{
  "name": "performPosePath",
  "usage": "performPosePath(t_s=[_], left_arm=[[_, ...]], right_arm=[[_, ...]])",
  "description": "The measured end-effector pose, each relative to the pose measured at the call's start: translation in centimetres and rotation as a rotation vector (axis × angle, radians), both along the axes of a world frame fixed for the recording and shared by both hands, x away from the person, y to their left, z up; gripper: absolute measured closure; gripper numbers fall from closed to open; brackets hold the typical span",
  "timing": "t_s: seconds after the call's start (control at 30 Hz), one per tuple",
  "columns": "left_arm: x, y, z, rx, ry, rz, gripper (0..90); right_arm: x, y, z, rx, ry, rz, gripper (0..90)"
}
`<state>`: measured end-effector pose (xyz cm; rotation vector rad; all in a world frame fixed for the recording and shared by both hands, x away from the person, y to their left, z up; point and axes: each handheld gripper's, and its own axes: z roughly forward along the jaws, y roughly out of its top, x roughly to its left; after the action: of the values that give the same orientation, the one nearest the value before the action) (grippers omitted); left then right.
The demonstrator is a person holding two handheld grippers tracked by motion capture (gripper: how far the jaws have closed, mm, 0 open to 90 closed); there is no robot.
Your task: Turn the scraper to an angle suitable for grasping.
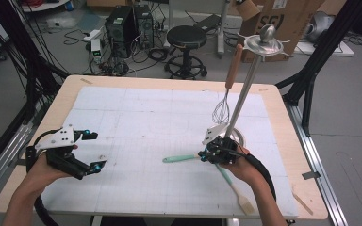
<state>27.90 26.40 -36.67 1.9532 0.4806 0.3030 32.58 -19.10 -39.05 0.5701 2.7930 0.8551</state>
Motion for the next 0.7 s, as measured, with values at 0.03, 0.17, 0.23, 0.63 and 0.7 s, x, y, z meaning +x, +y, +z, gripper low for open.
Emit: performPosePath(t_s=[0.03, 0.17, 0.23, 0.63, 0.7], left_arm=[[0.0, 0.0, 0.0, -0.002, 0.0, 0.0, 1.7], [0.0, -0.1, 0.0, 0.0, 0.0, -0.004, 1.7], [0.0, -0.1, 0.0, 0.0, 0.001, -0.002, 1.7], [0.0, -0.2, 0.0, -0.002, 0.001, -0.009, 1.7], [0.0, -0.3, -0.1, 0.002, 0.002, -0.011, 1.7]], right_arm=[[0.1, 0.0, -0.1, -0.002, -0.008, -0.001, 89.3], [0.5, 0.1, -0.6, -0.007, 0.008, -0.024, 89.3], [0.7, 0.3, -0.8, -0.01, 0.003, -0.022, 89.3], [2.0, 0.9, -1.8, -0.032, 0.002, -0.034, 89.3], [2.2, 1.0, -1.9, -0.041, 0.001, -0.042, 89.3]])
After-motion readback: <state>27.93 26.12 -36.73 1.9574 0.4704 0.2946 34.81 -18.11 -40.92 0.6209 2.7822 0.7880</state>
